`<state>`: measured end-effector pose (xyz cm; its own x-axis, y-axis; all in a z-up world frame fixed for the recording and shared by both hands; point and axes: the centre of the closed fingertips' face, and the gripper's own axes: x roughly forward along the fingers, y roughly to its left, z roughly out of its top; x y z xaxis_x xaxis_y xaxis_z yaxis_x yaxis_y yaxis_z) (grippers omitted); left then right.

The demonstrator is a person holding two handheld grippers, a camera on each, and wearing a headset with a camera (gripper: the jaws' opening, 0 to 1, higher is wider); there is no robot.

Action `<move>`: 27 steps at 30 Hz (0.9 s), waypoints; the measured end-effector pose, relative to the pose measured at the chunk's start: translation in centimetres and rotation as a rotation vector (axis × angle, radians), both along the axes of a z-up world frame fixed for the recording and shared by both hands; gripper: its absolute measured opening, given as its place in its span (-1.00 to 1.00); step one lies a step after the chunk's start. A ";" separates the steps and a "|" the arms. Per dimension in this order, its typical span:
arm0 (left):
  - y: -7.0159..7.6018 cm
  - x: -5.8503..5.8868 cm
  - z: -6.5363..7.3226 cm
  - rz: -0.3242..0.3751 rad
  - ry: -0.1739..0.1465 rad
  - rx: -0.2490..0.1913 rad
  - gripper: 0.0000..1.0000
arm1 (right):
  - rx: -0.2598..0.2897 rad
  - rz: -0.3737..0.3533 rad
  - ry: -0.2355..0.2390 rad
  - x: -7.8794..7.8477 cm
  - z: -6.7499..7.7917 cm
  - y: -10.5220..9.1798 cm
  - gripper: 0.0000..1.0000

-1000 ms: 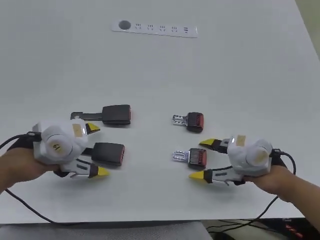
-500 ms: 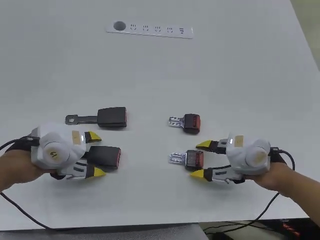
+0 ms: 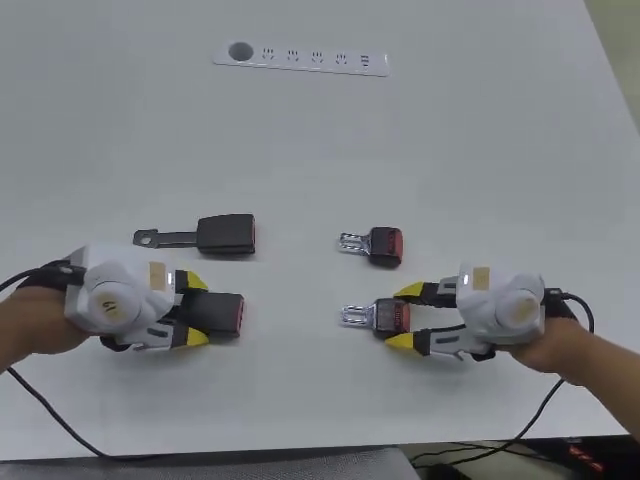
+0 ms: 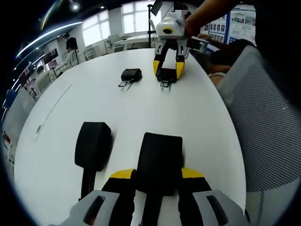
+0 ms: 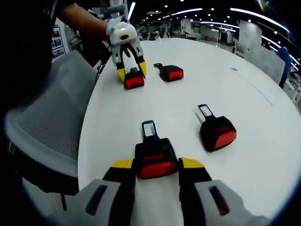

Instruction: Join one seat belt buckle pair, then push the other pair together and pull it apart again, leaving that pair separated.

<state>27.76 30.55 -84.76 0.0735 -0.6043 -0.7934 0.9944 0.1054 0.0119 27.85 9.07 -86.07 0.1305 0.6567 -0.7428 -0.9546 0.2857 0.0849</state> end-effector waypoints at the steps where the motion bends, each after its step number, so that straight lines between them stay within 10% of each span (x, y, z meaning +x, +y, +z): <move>1: 0.1 0.1 -0.1 0.001 0.001 0.000 -0.27 | 0.000 0.001 0.001 0.0 0.0 0.0 -0.28; 27: 0.8 0.5 -0.7 0.004 0.016 0.013 -0.27 | 0.043 0.021 -0.002 0.6 -0.1 3.9 -0.28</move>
<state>28.23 31.35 -85.43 0.0631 -0.5935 -0.8024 0.9940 0.1089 -0.0024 28.43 12.94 -86.20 0.1179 0.6908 -0.7134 -0.9605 0.2618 0.0948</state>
